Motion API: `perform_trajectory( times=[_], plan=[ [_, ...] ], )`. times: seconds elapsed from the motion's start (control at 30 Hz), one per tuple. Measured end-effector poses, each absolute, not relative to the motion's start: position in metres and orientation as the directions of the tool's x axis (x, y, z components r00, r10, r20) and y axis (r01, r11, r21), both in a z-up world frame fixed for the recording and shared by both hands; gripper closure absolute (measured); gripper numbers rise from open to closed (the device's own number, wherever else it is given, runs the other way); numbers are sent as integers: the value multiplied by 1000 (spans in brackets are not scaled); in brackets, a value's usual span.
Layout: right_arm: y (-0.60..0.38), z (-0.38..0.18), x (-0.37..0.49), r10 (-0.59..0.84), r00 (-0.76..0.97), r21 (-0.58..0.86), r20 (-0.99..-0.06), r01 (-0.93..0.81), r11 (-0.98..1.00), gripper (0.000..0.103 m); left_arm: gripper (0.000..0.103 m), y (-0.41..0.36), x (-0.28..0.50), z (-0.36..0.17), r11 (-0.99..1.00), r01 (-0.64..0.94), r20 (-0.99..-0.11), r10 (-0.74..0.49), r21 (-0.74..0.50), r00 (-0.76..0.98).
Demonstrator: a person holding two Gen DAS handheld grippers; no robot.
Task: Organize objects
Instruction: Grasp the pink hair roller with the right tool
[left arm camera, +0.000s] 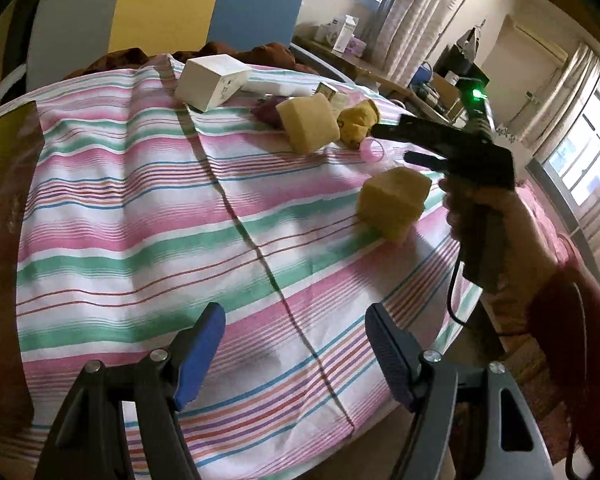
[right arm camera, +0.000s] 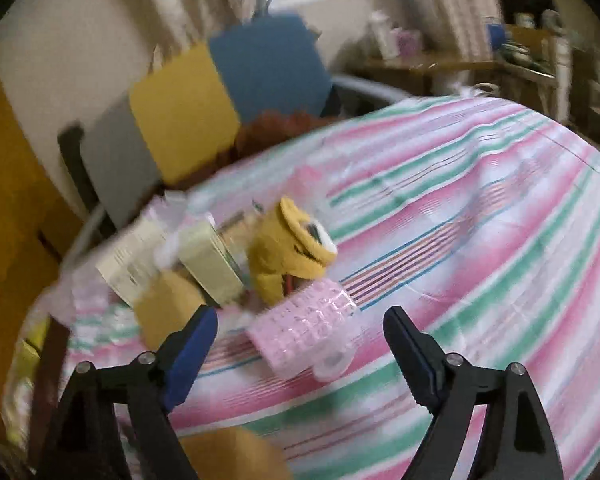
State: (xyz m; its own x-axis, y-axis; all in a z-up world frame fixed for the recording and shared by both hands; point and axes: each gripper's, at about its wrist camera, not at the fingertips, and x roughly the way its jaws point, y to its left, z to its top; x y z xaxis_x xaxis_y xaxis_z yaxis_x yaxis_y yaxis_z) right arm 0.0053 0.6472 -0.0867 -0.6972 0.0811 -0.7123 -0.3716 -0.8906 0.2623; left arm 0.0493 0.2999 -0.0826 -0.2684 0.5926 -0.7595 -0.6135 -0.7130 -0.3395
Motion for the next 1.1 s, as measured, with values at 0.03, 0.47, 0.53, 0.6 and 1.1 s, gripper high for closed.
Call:
perform_trajectory(
  times=[0.03, 0.47, 0.53, 0.6, 1.1],
  plan=[
    [648, -90, 0, 76, -688, 241, -722, -352, -904, 17, 29, 301, 49, -83, -711, -616, -761, 592, -339, -265],
    [649, -84, 32, 149, -545, -2, -825, -260, -966, 29, 29, 336, 50, -77, -664, -667, -746, 621, -337, -241],
    [661, -82, 48, 114, -559, 68, -821, -295, -953, 29, 29, 347, 47, -73, -651, -674, -739, 633, -349, -230],
    [678, -80, 63, 67, -590, 168, -805, -334, -927, 29, 29, 357, 39, -69, -644, -657, -729, 653, -392, -206],
    [705, -61, 77, 93, -619, 230, -780, -423, -876, 23, 24, 450, -23, -24, -614, -618, -677, 715, -490, -173]
  ],
)
